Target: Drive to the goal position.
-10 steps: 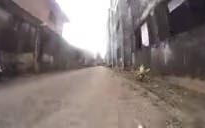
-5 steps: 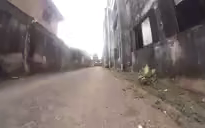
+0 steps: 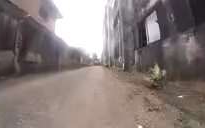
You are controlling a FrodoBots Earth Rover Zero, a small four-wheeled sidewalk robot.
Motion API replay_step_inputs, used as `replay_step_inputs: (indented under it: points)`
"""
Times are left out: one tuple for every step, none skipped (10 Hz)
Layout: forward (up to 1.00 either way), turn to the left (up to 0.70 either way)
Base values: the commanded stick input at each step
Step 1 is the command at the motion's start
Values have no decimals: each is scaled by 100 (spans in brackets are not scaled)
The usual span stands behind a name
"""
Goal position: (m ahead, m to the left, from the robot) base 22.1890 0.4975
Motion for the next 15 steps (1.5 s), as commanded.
replay_step_inputs:
  points:
    - [100, 0]
    - [100, 0]
    - [100, 0]
    - [100, 0]
    - [100, 0]
    - [100, 0]
    - [100, 0]
    - [100, 0]
    - [100, 0]
    - [100, 0]
    - [100, 0]
    - [100, 0]
    - [100, 0]
    - [100, 0]
    - [100, 0]
